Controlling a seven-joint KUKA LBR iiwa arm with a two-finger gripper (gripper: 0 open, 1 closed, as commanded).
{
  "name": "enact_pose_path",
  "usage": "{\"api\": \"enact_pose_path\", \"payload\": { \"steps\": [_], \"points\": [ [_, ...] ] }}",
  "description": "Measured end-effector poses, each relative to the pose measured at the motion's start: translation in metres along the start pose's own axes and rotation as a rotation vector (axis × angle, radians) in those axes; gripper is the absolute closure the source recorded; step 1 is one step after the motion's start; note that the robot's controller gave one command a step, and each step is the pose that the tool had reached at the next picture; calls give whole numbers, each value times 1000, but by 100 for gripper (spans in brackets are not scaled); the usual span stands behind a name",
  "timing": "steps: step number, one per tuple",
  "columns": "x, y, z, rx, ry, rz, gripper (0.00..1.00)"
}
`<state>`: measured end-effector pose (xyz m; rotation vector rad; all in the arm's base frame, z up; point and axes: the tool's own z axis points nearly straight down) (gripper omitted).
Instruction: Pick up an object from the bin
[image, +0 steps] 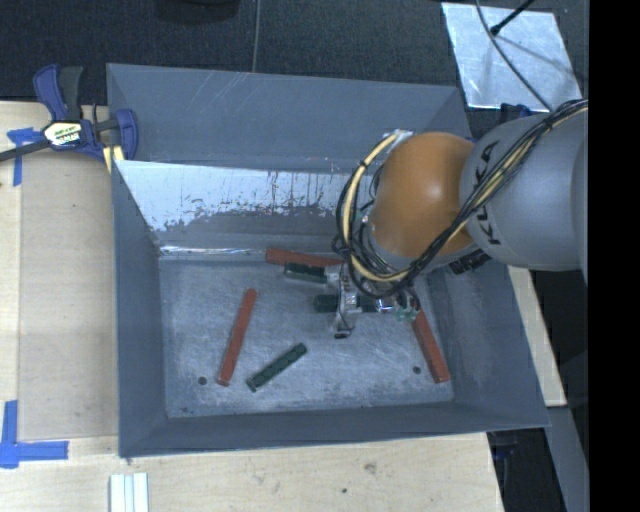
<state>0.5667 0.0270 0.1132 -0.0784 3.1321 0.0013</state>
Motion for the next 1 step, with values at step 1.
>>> {"api": "enact_pose_path", "payload": {
  "steps": [1],
  "points": [
    [-3, 0, -64, 1, -2, 2, 100]
  ]
}}
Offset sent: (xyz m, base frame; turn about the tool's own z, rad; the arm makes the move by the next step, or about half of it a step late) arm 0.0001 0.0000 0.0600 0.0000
